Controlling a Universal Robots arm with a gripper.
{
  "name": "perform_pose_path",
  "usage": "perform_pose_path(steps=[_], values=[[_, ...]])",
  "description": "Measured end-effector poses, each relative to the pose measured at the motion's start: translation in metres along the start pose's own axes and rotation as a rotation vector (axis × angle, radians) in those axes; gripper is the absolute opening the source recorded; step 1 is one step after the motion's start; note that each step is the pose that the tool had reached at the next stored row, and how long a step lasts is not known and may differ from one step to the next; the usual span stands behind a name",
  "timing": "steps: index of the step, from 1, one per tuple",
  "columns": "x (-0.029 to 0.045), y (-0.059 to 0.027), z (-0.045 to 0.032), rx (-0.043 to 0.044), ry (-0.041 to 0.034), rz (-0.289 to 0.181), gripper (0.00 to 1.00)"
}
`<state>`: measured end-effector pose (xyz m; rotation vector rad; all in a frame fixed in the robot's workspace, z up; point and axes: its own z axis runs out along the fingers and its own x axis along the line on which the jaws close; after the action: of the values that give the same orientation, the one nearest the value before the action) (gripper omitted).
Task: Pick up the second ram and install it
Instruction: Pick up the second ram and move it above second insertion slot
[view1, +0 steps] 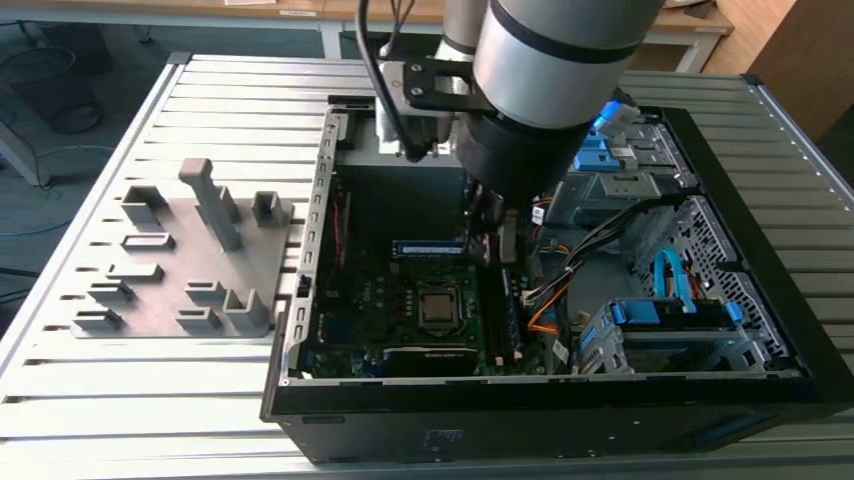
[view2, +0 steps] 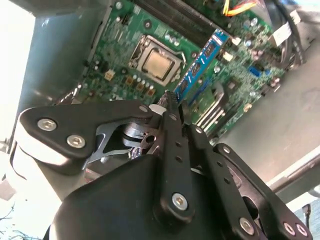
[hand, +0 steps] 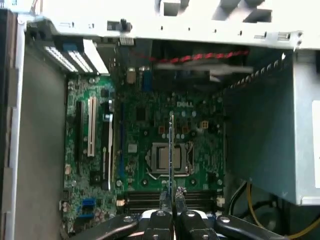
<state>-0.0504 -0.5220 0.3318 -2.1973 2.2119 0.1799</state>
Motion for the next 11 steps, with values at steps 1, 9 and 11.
perform_pose_path(steps=[1, 9, 11], values=[[0.0001, -0.0033, 0.0016, 0.0, -0.0001, 0.0, 0.14], [0.0011, -0.0182, 0.0115, 0.0, -0.0001, 0.0, 0.14], [0.0013, -0.0206, 0.0142, 0.0, -0.0001, 0.0, 0.14]])
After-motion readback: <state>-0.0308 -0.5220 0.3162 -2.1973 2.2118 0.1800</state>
